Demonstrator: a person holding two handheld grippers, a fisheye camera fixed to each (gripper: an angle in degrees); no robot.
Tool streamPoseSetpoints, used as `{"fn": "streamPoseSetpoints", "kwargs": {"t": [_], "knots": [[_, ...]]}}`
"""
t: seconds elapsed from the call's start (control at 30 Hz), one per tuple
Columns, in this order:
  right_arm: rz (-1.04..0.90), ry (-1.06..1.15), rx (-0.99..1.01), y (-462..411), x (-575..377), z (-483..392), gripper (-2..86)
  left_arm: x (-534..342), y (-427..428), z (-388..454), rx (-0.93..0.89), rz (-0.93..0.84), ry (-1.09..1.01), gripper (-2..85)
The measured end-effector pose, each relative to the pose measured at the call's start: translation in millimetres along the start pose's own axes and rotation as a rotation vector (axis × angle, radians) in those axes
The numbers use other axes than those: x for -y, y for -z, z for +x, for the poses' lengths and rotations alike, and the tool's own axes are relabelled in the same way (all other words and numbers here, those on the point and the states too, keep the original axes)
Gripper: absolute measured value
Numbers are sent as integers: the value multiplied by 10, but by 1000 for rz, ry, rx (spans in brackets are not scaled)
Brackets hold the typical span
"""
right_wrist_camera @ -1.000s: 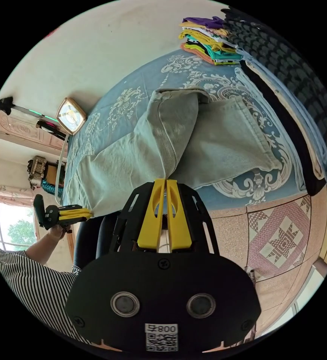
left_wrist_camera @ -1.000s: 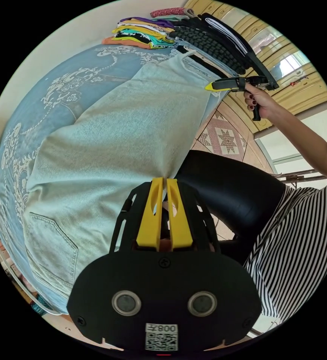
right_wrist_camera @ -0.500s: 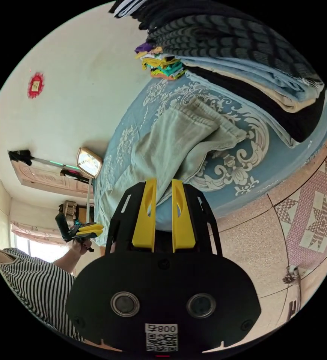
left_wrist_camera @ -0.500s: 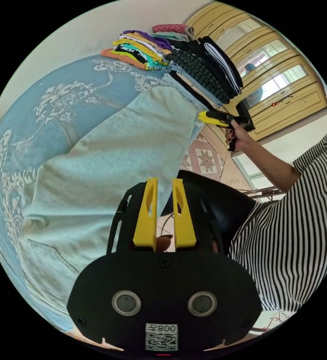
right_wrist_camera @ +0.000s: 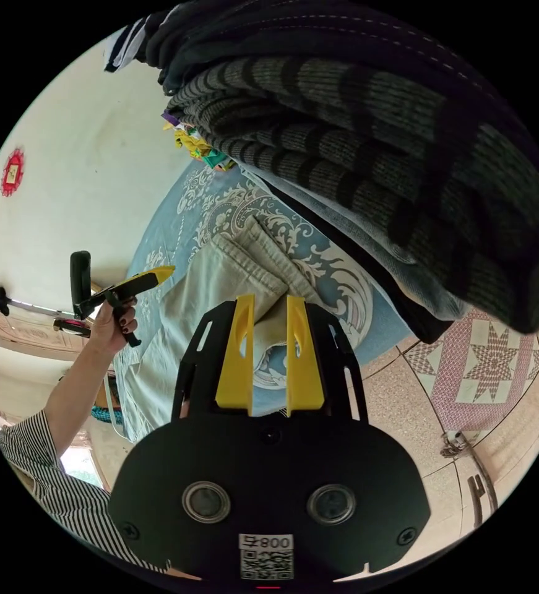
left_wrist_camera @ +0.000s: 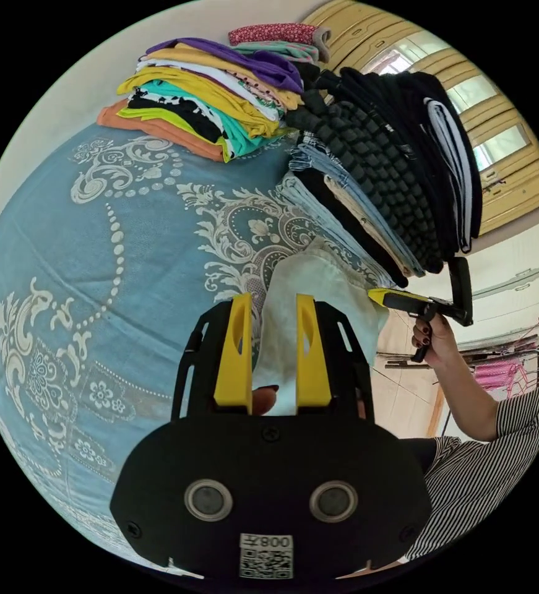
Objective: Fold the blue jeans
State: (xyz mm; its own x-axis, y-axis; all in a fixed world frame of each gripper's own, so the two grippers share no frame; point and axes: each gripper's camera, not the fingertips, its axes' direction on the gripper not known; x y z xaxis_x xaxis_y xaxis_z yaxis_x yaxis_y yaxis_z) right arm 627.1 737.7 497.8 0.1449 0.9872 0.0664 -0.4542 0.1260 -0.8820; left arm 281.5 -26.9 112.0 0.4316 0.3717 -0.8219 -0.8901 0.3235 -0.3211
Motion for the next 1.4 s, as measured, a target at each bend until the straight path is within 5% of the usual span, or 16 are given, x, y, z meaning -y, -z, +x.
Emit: {"fn": "streamPoseSetpoints", "kwargs": {"t": [0.17,0.63,0.9,1.4], "knots": [[-48,1,0,37,26,16,67,375,-245,23,-65,-75,-14,56],[122,93,151,815,-217,60,3,917,208,638,-40,101,-238,11],[45,20,44,738,-387,346,4,1352,-339,746,53,-73,-239,16],[93,-114,57,621,-572,405,69,1651,-637,800,41,-92,-219,59]]}}
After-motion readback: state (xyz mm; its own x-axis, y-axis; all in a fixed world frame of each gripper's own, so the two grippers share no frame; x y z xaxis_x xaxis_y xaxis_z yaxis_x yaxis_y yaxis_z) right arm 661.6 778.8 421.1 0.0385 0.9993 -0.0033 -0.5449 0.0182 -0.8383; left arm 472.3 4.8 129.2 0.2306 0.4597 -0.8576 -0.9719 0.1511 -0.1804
